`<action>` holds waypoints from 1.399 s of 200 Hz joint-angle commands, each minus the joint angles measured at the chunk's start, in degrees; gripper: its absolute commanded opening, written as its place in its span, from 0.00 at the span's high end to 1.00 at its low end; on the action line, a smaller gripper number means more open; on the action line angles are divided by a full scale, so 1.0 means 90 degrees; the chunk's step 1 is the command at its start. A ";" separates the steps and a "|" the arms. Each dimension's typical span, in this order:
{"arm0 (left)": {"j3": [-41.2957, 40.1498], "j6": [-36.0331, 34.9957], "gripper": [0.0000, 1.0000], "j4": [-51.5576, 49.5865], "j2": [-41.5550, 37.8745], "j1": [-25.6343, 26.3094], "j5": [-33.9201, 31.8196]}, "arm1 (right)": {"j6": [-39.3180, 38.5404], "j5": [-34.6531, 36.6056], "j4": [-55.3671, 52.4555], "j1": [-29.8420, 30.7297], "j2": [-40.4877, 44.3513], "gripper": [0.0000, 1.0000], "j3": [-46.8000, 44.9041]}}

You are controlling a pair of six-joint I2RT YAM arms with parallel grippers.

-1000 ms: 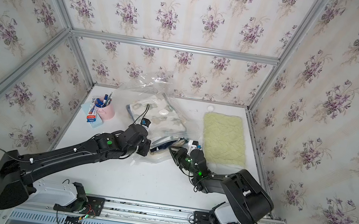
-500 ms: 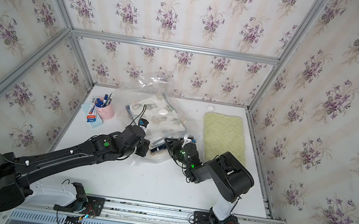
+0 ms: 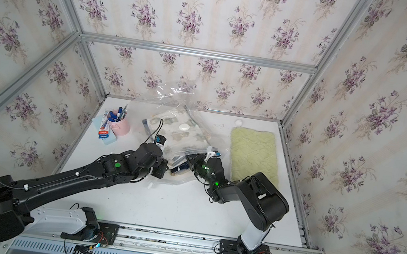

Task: Take the blanket out of the vacuum bag
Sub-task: Take out the blanket from the vacuum bag.

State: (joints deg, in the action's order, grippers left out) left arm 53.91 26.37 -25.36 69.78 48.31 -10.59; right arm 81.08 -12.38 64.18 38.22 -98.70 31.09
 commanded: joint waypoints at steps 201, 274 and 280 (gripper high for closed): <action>-0.0148 -0.0076 0.87 0.0113 -0.0159 0.0003 -0.0132 | -0.0136 0.0126 -0.0599 0.0004 0.0284 0.56 -0.0256; -0.0159 -0.0020 0.87 0.0035 -0.0262 0.0003 -0.0118 | -0.0116 -0.0001 -0.0697 0.0011 -0.0093 0.56 0.0113; -0.0184 -0.0020 0.87 0.0044 -0.0281 0.0003 -0.0128 | -0.0094 0.0016 -0.0670 0.0011 -0.0086 0.56 0.0078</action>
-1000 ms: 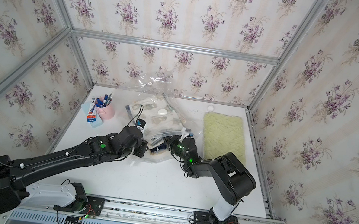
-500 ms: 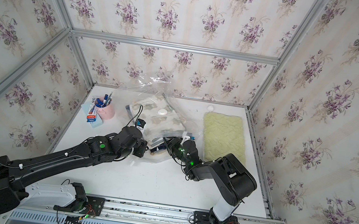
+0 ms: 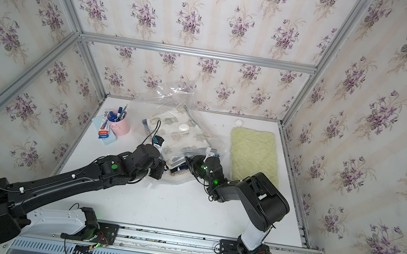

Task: Take the blanket out of the vacuum bag
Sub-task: Take out the blanket from the vacuum bag.

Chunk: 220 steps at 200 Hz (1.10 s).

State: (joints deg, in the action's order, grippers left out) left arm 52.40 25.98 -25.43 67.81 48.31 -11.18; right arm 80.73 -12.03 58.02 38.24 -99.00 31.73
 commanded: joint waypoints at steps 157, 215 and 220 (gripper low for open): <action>-0.0175 0.0063 0.87 0.0081 -0.0245 0.0003 -0.0030 | 0.0131 -0.0063 -0.0144 0.0061 -0.0243 0.49 0.0075; -0.0217 0.0082 0.87 0.0062 -0.0299 0.0003 -0.0054 | 0.0098 -0.0059 -0.0062 0.0059 -0.0303 0.50 0.0516; -0.0217 0.0082 0.87 0.0053 -0.0298 0.0003 -0.0050 | 0.0102 -0.0072 -0.0073 0.0060 -0.0272 0.51 0.0528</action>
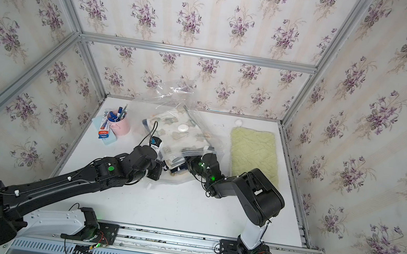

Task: Take the blanket out of the vacuum bag
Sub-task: Take out the blanket from the vacuum bag.

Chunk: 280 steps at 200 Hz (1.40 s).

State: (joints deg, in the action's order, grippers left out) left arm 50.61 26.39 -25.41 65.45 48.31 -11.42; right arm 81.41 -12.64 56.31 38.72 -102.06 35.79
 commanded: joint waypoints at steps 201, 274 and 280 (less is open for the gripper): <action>0.0102 -0.0003 0.87 0.0242 0.0186 0.0003 0.0134 | 0.1104 0.0029 0.1406 0.0005 -0.0291 0.41 -0.0093; 0.0109 -0.0052 0.87 0.0216 0.0148 0.0003 0.0050 | 0.1364 0.0515 0.1065 0.0063 -0.0593 0.44 0.0225; 0.0125 -0.0066 0.87 0.0216 0.0140 0.0003 0.0055 | 0.1425 0.0544 0.1120 0.0068 -0.0662 0.46 0.0215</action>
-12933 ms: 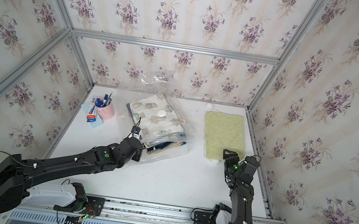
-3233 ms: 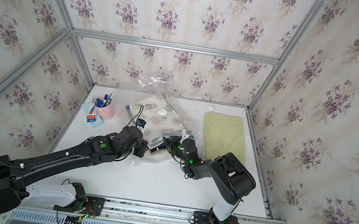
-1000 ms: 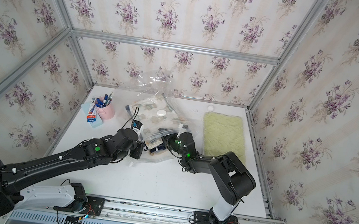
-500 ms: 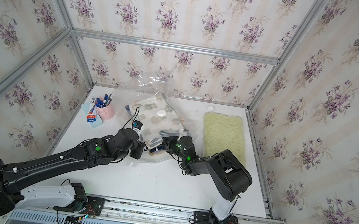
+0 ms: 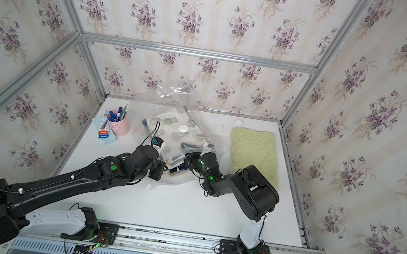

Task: Take the blanket out of the vacuum bag
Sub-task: Take out the blanket from the vacuum bag.

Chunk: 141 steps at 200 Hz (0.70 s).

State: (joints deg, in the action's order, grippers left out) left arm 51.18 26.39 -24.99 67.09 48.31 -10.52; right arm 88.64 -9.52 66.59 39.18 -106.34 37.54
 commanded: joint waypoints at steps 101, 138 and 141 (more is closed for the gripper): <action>0.0351 -0.0368 0.88 -0.0053 -0.0207 0.0003 -0.0239 | -0.0012 0.0128 0.0314 0.0095 -0.0012 1.00 0.0065; 0.0561 -0.0452 0.88 -0.0100 -0.0179 0.0003 -0.0290 | -0.0622 -0.0230 -0.0307 0.0090 0.0468 1.00 0.0394; 0.0575 -0.0459 0.88 -0.0088 -0.0170 0.0003 -0.0298 | -0.0606 -0.0259 -0.0291 0.0090 0.0476 1.00 0.0390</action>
State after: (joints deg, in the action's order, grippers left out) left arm 55.27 23.42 -25.91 65.47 48.31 -12.21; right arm 85.82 -8.80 65.49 40.03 -103.48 40.25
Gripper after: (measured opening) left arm 0.124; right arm 0.074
